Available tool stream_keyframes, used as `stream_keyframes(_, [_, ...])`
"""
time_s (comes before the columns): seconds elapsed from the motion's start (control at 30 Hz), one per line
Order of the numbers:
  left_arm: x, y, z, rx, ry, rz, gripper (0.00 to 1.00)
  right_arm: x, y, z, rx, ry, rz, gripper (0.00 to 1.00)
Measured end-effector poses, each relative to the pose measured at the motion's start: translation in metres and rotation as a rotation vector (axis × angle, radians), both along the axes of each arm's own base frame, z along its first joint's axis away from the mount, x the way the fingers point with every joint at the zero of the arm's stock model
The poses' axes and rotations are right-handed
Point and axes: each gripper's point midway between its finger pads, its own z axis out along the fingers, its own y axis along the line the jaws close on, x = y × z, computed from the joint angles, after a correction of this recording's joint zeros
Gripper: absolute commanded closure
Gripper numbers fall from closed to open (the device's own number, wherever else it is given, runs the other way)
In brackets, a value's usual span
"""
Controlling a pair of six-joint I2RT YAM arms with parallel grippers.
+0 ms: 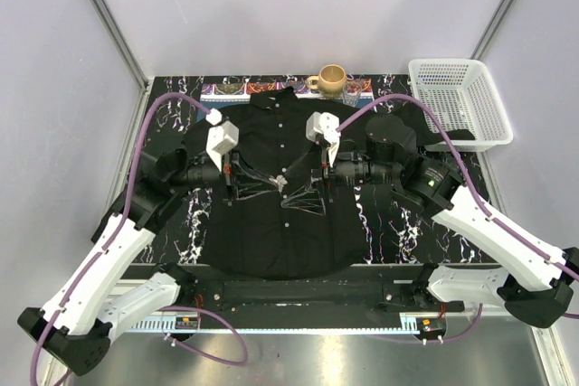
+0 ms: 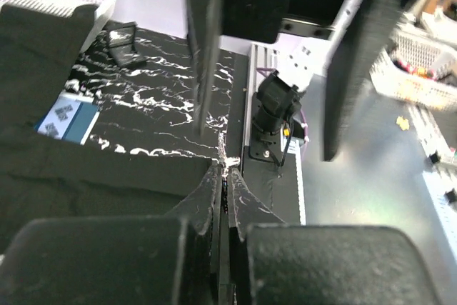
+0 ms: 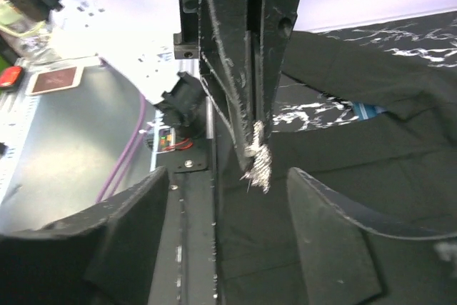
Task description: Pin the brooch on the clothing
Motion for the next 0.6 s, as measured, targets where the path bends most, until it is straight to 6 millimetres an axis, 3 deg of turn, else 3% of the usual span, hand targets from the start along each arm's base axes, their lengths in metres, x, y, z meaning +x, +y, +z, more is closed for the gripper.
stream_keyframes(0.03, [0.006,0.004,-0.002,0.006,0.022,0.024,1.00,0.002,0.000,0.001,0.000,-0.002,-0.013,0.13])
stream_keyframes(0.23, [0.043,0.035,-0.002,0.012,0.151,0.208,1.00,0.025,-0.016,-0.003,-0.048,-0.057,-0.143,0.10])
stream_keyframes(0.4, [0.071,0.064,0.003,0.008,0.195,0.347,1.00,0.059,-0.023,-0.020,-0.161,-0.130,-0.221,0.09])
stream_keyframes(0.5, [0.095,0.081,-0.003,0.002,0.240,0.438,1.00,0.085,-0.016,-0.051,-0.266,-0.132,-0.225,0.08])
stream_keyframes(0.6, [0.123,0.100,-0.019,0.000,0.313,0.524,1.00,0.110,-0.005,-0.102,-0.408,-0.092,-0.201,0.14])
